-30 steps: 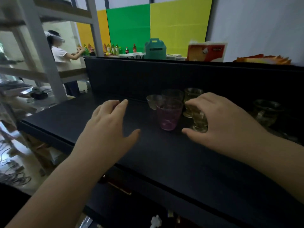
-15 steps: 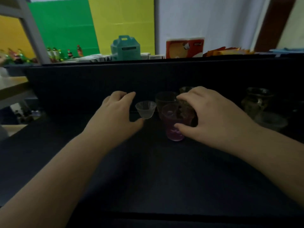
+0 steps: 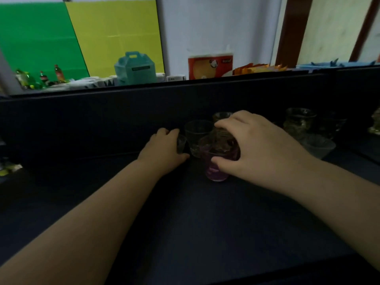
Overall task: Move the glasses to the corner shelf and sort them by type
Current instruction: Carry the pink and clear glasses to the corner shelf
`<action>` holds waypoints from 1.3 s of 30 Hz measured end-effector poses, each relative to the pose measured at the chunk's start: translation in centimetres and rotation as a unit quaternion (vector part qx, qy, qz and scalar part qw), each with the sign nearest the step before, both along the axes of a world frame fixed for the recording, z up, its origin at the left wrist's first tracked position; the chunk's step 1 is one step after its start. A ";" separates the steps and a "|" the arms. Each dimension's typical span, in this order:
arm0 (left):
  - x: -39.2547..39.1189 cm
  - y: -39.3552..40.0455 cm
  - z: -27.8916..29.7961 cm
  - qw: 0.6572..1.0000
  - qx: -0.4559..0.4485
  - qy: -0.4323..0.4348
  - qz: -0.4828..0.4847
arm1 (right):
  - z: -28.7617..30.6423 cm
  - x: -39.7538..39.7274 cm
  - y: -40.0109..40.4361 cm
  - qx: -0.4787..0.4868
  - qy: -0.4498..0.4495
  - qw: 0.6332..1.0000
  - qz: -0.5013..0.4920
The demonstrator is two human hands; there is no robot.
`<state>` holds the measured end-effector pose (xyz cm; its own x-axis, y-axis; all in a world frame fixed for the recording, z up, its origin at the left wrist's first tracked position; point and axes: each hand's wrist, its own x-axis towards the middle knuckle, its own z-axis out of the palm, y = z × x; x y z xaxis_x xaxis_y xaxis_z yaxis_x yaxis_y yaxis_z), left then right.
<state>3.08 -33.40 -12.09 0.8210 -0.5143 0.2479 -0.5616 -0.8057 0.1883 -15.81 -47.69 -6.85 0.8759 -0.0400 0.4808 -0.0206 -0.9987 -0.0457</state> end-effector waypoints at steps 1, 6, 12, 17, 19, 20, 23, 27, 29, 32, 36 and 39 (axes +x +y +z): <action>0.1 0.0 -0.1 1.000 -0.006 -0.003 0.002 | 0.1 0.1 -0.1 0.000 0.003 1.000 -0.005; -0.2 1.5 0.5 1.000 0.002 0.030 0.010 | 0.9 1.2 0.0 0.012 0.016 1.000 -0.009; -3.0 4.9 2.5 0.997 -0.052 0.035 0.033 | 2.8 6.1 0.9 0.007 0.069 0.997 -0.039; -5.6 7.1 2.1 0.991 -0.127 -0.028 0.015 | 4.0 10.6 2.1 -0.023 0.196 0.975 -0.100; -5.9 7.3 1.7 0.990 -0.136 -0.031 0.020 | 4.3 11.7 2.8 -0.025 0.233 0.965 -0.118; -5.9 7.4 1.5 0.989 -0.141 -0.025 0.024 | 4.3 12.2 3.0 -0.029 0.249 0.960 -0.124; -5.8 7.4 1.1 0.989 -0.149 0.000 0.025 | 4.0 13.5 3.6 -0.053 0.290 0.946 -0.133; -5.8 7.5 0.8 0.988 -0.156 0.002 0.006 | 3.2 14.2 3.9 -0.082 0.313 0.934 -0.153; -5.8 7.5 0.7 0.987 -0.158 0.002 0.005 | 3.0 14.4 3.7 -0.101 0.305 0.931 -0.171; -5.8 7.3 0.6 0.986 -0.165 -0.013 0.003 | 2.7 14.7 3.4 -0.094 0.301 0.929 -0.194; -5.7 7.4 0.6 0.985 -0.170 -0.013 -0.007 | 2.9 14.9 3.5 -0.108 0.323 0.922 -0.183; -5.6 7.6 0.8 0.986 -0.164 -0.018 -0.010 | 3.0 14.9 3.8 -0.115 0.329 0.925 -0.153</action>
<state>-2.55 -25.83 -11.32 0.7993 -0.4178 0.4319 -0.5877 -0.6932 0.4172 -0.89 -43.93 -3.87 0.9465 -0.2973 -0.1257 -0.2514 -0.9232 0.2908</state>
